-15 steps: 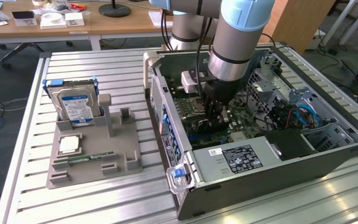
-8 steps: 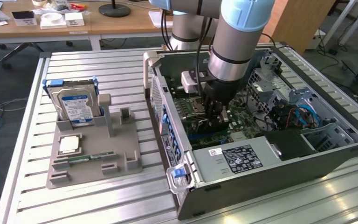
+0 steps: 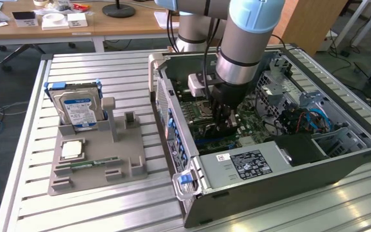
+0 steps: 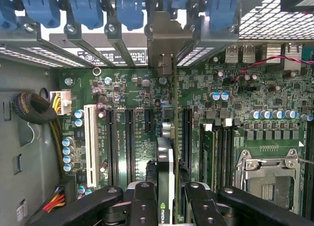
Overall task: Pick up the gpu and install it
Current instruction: 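Insert the gpu into the slot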
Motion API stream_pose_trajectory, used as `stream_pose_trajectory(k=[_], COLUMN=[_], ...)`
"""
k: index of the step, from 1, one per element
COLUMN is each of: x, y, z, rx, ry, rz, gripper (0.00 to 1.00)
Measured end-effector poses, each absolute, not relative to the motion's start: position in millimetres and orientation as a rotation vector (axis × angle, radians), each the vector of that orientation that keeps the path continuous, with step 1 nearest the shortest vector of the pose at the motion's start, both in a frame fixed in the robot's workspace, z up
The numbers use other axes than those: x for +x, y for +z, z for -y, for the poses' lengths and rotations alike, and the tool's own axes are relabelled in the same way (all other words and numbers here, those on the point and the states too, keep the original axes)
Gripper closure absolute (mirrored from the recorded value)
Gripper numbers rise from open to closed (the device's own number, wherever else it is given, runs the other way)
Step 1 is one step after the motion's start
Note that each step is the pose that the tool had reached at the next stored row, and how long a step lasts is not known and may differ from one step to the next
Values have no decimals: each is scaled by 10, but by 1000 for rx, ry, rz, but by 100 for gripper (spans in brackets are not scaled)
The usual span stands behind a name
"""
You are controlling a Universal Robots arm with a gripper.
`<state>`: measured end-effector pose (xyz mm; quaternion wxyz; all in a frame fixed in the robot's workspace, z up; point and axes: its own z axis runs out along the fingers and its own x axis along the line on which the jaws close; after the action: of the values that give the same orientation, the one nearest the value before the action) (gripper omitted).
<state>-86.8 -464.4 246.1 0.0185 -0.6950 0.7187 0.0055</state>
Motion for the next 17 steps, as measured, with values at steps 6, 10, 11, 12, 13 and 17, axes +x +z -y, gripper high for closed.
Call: stream_pose_trajectory(k=[6,10,11,12,13,17], x=[-868,-867,-868,-868,-868,-868], y=[2446,2435,2434,2434,2434,2432], z=[4644,4644,4644,4644,4644,4644], rx=[-2159,-2158,-2159,-2159,-2159,-2158], ry=[17,17,17,17,17,17], rz=[-2232,-2232,-2232,-2232,-2232,-2232], gripper=[73,73,73,73,73,73])
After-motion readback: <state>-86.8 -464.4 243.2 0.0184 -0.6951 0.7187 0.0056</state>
